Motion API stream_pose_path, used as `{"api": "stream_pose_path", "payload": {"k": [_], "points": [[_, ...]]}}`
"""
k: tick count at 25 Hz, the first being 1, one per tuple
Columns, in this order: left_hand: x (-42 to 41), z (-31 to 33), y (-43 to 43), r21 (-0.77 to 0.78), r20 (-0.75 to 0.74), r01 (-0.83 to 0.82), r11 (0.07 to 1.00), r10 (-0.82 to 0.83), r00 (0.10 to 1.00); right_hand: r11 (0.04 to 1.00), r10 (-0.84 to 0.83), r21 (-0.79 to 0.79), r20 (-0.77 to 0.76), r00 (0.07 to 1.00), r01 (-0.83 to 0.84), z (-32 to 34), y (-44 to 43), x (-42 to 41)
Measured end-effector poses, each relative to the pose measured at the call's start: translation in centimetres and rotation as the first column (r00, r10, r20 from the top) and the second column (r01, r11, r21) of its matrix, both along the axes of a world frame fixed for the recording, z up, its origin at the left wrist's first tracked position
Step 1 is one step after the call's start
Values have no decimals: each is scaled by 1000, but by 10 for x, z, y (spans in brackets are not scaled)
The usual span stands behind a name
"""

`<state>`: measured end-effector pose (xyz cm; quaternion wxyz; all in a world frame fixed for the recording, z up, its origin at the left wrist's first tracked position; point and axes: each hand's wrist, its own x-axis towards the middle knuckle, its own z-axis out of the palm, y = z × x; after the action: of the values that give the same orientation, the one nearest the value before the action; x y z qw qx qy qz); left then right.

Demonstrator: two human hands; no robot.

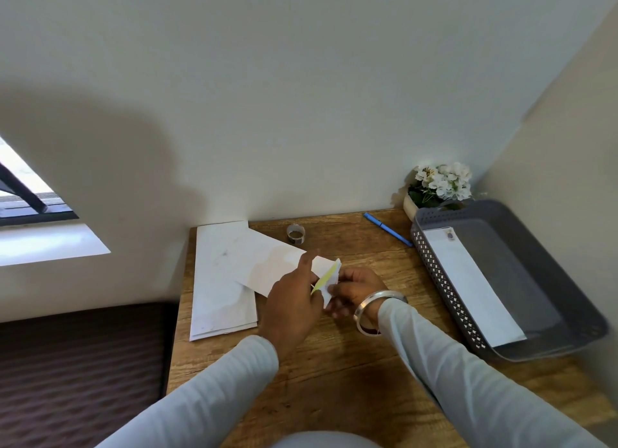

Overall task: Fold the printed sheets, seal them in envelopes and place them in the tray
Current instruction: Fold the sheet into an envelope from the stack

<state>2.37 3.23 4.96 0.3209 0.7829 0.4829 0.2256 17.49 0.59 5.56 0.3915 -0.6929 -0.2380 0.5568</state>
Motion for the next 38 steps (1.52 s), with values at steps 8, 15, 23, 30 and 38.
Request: {"api": "stream_pose_path", "payload": {"k": [8, 15, 23, 30, 38], "points": [[7, -5, -7, -77, 86, -13, 997, 20, 996, 997, -73, 45, 146, 987, 67, -7, 0, -9], [2, 1, -2, -71, 178, 40, 997, -26, 984, 993, -88, 93, 144, 986, 75, 1, 1, -1], [-5, 44, 64, 393, -52, 93, 915, -79, 996, 925, 51, 347, 290, 956, -155, 49, 16, 28], [-11, 105, 79, -132, 556, -41, 990, 108, 824, 710, -93, 703, 43, 995, 36, 101, 19, 33], [-3, 123, 51, -238, 754, 129, 963, 99, 649, 677, -191, 734, 98, 977, 59, 97, 17, 27]]}}
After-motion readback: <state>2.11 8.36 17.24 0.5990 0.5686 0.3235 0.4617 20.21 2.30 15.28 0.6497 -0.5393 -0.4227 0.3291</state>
